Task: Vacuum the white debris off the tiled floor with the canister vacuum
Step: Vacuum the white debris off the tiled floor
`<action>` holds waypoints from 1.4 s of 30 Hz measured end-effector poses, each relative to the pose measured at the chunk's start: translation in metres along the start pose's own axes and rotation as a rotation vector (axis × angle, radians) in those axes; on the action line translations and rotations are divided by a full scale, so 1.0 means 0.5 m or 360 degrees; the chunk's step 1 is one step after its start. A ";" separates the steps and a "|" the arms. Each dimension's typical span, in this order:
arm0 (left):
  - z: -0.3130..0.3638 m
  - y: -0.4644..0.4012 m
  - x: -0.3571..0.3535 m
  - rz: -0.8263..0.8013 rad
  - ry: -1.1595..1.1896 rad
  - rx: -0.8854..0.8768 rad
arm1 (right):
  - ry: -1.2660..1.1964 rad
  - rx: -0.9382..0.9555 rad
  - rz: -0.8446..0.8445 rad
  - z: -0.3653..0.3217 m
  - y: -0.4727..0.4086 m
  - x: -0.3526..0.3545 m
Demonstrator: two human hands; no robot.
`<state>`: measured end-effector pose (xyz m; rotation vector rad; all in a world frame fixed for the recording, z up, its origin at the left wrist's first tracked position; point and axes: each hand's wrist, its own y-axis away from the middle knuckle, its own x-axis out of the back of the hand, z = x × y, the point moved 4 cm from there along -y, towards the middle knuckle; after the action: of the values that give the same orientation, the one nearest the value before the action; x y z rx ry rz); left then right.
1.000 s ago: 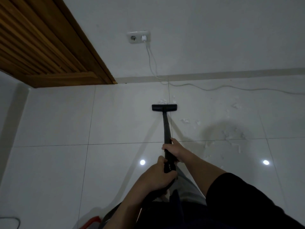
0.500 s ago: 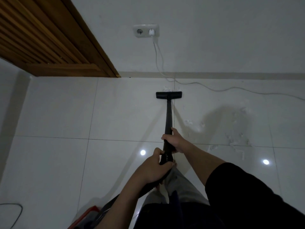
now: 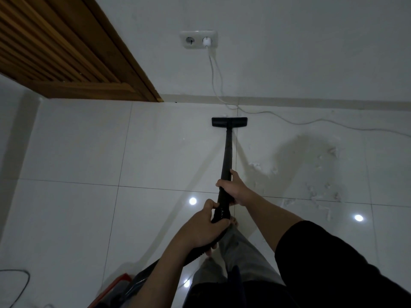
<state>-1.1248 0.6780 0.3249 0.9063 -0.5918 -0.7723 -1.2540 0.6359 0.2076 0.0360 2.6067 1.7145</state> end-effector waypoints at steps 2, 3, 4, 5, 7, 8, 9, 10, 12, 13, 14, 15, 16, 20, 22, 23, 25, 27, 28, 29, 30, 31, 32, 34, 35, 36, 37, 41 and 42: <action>0.006 -0.004 0.004 0.0008 0.0010 -0.0006 | 0.0003 0.0004 0.0004 -0.007 -0.003 0.003; 0.010 -0.007 0.006 0.0009 0.0008 -0.0014 | 0.0004 0.0005 0.0006 -0.011 -0.006 0.006; 0.015 -0.010 0.009 0.0007 0.0005 -0.0020 | 0.0003 0.0006 0.0007 -0.016 -0.008 0.008; 0.019 -0.013 0.012 0.0005 0.0004 -0.0022 | 0.0001 0.0007 0.0005 -0.021 -0.010 0.010; 0.024 -0.019 0.017 0.0008 0.0013 -0.0015 | -0.0003 0.0007 0.0004 -0.030 -0.014 0.013; 0.026 -0.021 0.020 0.0010 0.0015 -0.0012 | -0.0008 0.0006 0.0004 -0.034 -0.016 0.013; 0.028 -0.022 0.023 0.0011 0.0008 -0.0009 | -0.0015 0.0004 0.0004 -0.037 -0.017 0.012; 0.029 -0.024 0.026 0.0013 0.0001 -0.0007 | -0.0024 0.0003 -0.0001 -0.039 -0.018 0.011; 0.032 -0.025 0.032 0.0027 -0.0004 0.0003 | -0.0030 0.0004 -0.0008 -0.042 -0.021 0.008; 0.032 -0.024 0.034 0.0034 -0.0007 0.0013 | -0.0033 0.0005 -0.0007 -0.043 -0.021 0.007; 0.032 -0.023 0.036 0.0036 -0.0009 0.0023 | -0.0037 0.0005 -0.0005 -0.043 -0.021 0.005; 0.033 -0.021 0.037 0.0033 -0.0008 0.0032 | -0.0042 0.0005 -0.0003 -0.044 -0.021 0.003; 0.033 -0.018 0.038 0.0032 -0.0007 0.0037 | -0.0049 0.0007 0.0000 -0.045 -0.020 0.002; 0.038 -0.008 0.042 0.0039 -0.0028 0.0039 | -0.0063 0.0013 -0.0001 -0.047 -0.016 -0.002; 0.038 -0.001 0.044 0.0037 -0.0045 0.0047 | -0.0057 0.0008 -0.0004 -0.045 -0.011 -0.007; 0.035 0.003 0.045 0.0036 -0.0049 0.0053 | -0.0053 0.0007 -0.0003 -0.044 -0.008 -0.010; 0.031 0.014 0.047 0.0038 -0.0055 0.0061 | -0.0045 0.0008 0.0001 -0.039 -0.004 -0.017; 0.029 0.025 0.048 0.0047 -0.0049 0.0051 | -0.0044 0.0007 0.0008 -0.035 0.000 -0.023; 0.029 0.030 0.048 0.0052 -0.0045 0.0043 | -0.0047 0.0009 0.0009 -0.032 0.001 -0.026; 0.029 0.034 0.049 0.0054 -0.0044 0.0035 | -0.0049 0.0012 0.0009 -0.030 0.003 -0.028; 0.028 0.039 0.048 0.0052 -0.0047 0.0029 | -0.0051 0.0014 0.0006 -0.028 0.005 -0.030; 0.027 0.043 0.049 0.0048 -0.0053 0.0025 | -0.0052 0.0017 0.0004 -0.026 0.008 -0.032; 0.026 0.046 0.049 0.0043 -0.0060 0.0022 | -0.0053 0.0020 0.0003 -0.024 0.010 -0.033; 0.022 0.055 0.049 0.0038 -0.0068 0.0019 | -0.0051 0.0026 0.0003 -0.018 0.014 -0.037; 0.021 0.059 0.049 0.0037 -0.0068 0.0017 | -0.0050 0.0023 0.0004 -0.014 0.015 -0.039; 0.019 0.062 0.048 0.0035 -0.0069 0.0019 | -0.0052 0.0020 0.0006 -0.010 0.015 -0.041; 0.017 0.066 0.046 0.0034 -0.0073 0.0021 | -0.0049 0.0020 0.0010 -0.005 0.016 -0.043; -0.007 0.075 0.036 0.0041 -0.0116 0.0042 | -0.0027 0.0028 0.0013 0.020 0.020 -0.054; -0.013 0.078 0.033 0.0041 -0.0141 0.0049 | -0.0021 0.0037 0.0015 0.027 0.021 -0.056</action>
<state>-1.0971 0.6829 0.3573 0.8944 -0.6935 -0.7846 -1.2258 0.6515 0.2121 0.0597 2.6213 1.6815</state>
